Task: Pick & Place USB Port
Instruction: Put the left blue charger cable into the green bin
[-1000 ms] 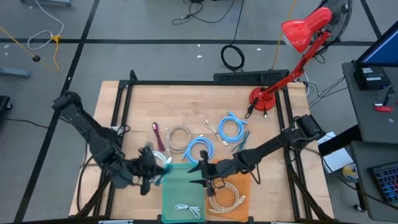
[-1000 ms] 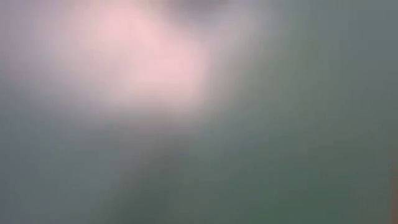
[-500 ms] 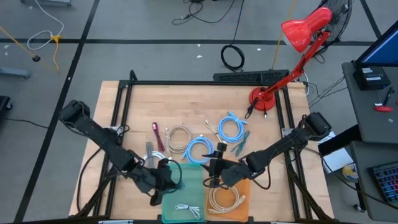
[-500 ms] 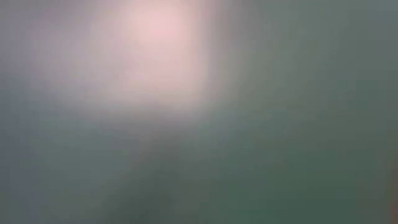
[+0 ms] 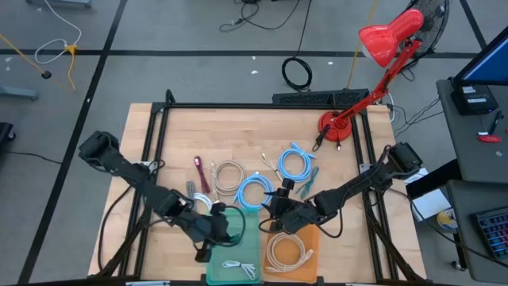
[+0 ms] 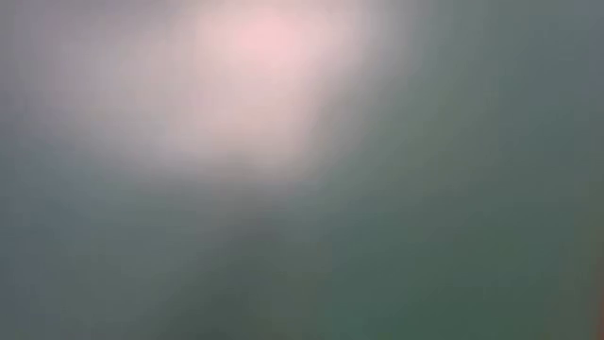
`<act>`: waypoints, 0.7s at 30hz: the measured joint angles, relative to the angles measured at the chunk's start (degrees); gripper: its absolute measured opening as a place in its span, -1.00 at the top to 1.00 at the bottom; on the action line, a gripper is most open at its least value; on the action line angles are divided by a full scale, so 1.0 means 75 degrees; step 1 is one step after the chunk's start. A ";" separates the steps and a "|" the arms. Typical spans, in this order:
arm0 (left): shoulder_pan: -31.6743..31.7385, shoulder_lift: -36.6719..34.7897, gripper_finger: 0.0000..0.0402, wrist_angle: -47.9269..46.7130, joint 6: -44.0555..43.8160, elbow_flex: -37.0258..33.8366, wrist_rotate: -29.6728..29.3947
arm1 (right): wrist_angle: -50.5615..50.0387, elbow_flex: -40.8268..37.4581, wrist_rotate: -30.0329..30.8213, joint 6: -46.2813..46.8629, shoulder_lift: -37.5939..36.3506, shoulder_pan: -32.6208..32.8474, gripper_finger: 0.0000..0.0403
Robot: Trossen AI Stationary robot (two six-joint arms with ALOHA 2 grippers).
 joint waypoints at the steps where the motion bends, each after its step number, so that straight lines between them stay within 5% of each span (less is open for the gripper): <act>1: 0.0108 0.0131 0.96 -0.0004 0.0125 0.0003 0.0084 | 0.0068 -0.0036 0.0000 0.0002 0.0000 -0.0021 0.16; 21: 0.1791 0.1143 0.98 -0.1065 0.2004 -0.0003 0.0814 | 0.0741 -0.0139 -0.0003 -0.0410 0.0000 -0.0029 0.16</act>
